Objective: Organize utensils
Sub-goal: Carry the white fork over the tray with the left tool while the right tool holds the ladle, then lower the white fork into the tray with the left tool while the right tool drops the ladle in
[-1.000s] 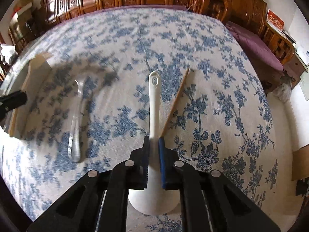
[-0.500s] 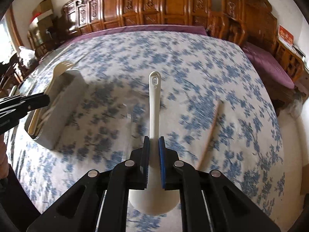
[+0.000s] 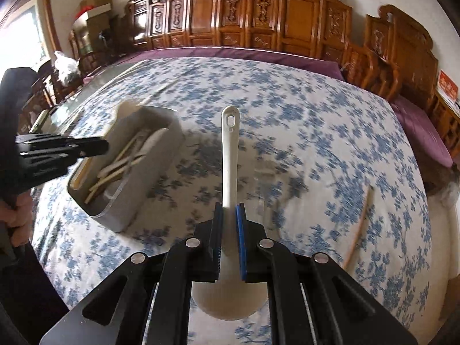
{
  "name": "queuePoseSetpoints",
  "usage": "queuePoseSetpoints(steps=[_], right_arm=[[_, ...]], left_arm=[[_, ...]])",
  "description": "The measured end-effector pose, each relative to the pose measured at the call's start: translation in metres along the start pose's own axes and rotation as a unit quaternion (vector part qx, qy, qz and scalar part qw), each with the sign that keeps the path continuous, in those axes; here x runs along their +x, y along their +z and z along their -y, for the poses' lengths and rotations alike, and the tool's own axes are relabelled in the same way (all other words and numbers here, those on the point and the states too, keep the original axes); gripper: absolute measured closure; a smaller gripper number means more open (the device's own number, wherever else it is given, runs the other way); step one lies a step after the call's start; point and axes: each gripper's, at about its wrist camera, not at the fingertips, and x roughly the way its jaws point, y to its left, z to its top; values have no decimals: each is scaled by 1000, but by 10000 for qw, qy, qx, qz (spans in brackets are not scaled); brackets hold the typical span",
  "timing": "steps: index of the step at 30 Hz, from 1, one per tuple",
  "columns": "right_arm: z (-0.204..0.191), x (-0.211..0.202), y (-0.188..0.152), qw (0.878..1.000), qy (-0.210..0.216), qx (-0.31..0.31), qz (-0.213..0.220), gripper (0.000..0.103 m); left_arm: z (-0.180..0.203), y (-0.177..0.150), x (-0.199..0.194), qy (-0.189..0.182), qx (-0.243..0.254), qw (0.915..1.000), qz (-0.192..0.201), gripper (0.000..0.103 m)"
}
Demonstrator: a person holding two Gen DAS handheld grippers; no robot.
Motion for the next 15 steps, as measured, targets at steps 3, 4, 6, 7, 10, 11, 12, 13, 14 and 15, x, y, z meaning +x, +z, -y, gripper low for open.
queuePoseSetpoints(steps=[3,4,6,7,10,11,12,13,14,15], right_arm=[[-19,2,9,9999,123,-98,50,92],[-25,3,13,9998,171,-124,61,92],[-37,5,21,9994,277,-164,83,92],[-42,6,25,9993,315,-178,93,92],[-62,11,37,9985,456,-271,116,92],[-69,14,41,9982,501,-302,124,92],[-74,16,45,9978,564,-314,128,92],[-80,18,48,9974,631,-324,133,92],[-84,21,51,9971,675,-329,139,92],[-89,25,54,9967,727,-337,134,92]], left_arm=[[-9,-4,7,38,-81,9999,-66,96],[-12,-5,10,51,-88,9999,-112,96],[-16,-7,14,62,-120,9998,-145,96],[-19,-8,16,63,-142,9998,-154,96],[-27,-9,12,55,-192,9997,-125,96],[-30,-9,10,66,-192,9998,-90,96],[-32,-9,7,82,-196,9998,-51,95],[-35,-8,4,104,-199,9997,-19,95],[-39,-8,0,145,-212,9997,30,94],[-41,-8,-3,182,-227,9996,62,92]])
